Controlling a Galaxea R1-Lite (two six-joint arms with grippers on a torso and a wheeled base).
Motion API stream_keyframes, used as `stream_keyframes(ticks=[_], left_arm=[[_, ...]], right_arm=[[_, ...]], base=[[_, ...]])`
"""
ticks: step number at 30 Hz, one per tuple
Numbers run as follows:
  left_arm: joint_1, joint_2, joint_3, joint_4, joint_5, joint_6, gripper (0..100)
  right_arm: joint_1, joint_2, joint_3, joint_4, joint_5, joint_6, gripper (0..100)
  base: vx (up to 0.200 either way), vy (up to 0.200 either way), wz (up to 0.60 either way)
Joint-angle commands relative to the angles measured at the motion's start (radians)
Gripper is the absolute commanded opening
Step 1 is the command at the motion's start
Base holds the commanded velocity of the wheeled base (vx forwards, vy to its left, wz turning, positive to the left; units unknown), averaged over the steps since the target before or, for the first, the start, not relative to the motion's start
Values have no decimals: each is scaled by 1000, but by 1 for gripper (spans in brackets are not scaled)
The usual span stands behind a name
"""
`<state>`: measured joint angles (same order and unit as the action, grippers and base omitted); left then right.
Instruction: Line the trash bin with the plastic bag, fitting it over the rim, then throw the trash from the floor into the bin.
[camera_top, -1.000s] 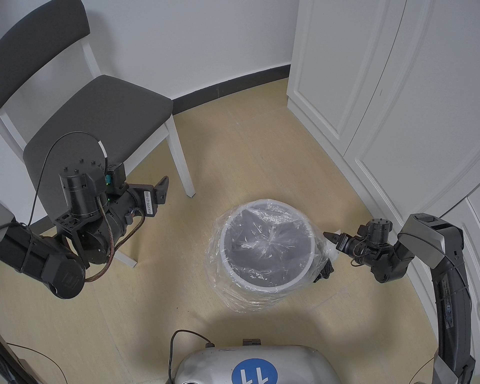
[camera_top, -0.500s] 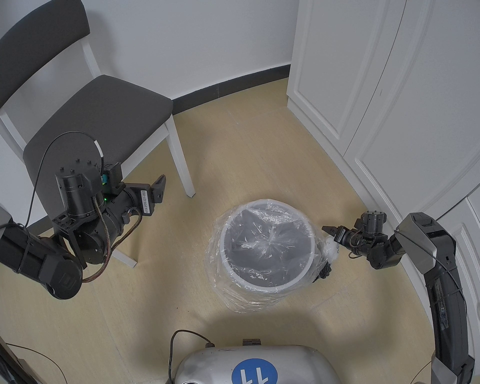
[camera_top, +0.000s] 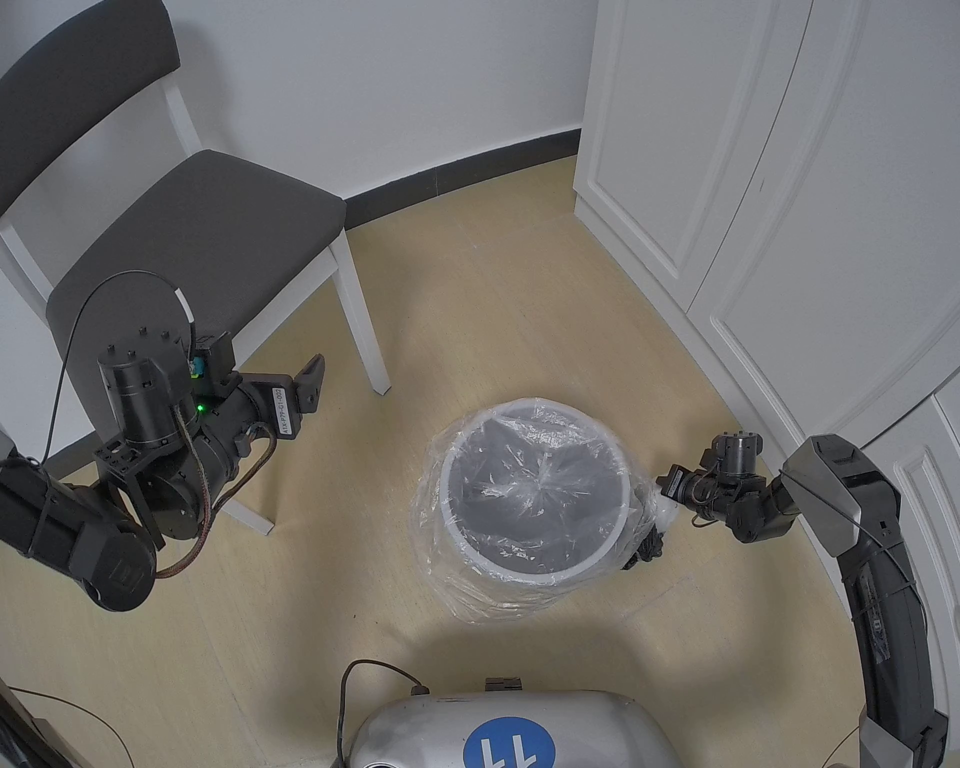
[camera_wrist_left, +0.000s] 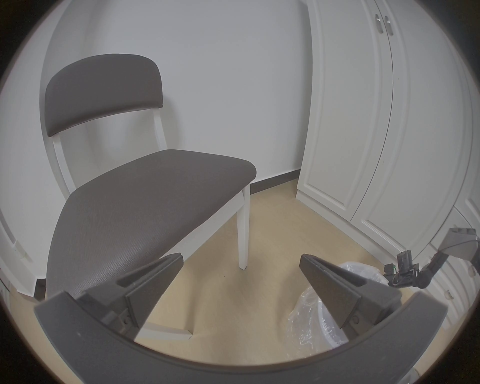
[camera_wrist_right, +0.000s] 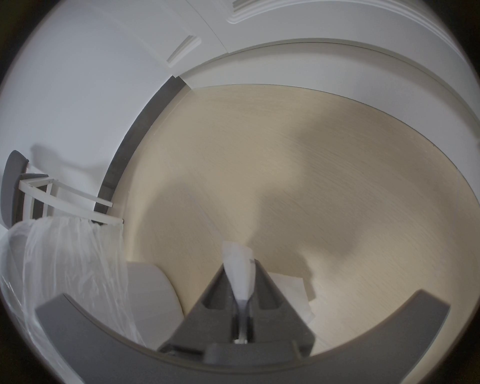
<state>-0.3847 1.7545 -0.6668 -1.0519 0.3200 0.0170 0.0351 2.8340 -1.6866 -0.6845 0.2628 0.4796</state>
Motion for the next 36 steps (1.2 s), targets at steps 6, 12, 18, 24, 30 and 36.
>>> stream_keyframes(ticks=[6, 12, 18, 24, 30, 36], left_arm=[[-13, -95, 167, -26, 10, -2, 100], [-6, -201, 286, -26, 13, -5, 100], [-10, -242, 348, -30, 14, -5, 100], [-23, -228, 372, -94, 14, -38, 100], [-17, -239, 358, -108, 16, -35, 100], [-6, -305, 355, -115, 11, -32, 100]], right_arm=[[-83, -277, 343, -99, 1, -55, 0], [-93, -582, 700, -204, -34, -157, 0], [-84, -857, 900, -280, -60, -202, 0], [-38, -1084, 987, -274, -99, -383, 0], [75, -1208, 1019, -293, -142, -412, 0], [289, -1208, 1050, -337, -169, -375, 0]], base=[[0, 0, 0], [0, 0, 0], [0, 0, 0], [0, 0, 0], [0, 0, 0], [0, 0, 0]])
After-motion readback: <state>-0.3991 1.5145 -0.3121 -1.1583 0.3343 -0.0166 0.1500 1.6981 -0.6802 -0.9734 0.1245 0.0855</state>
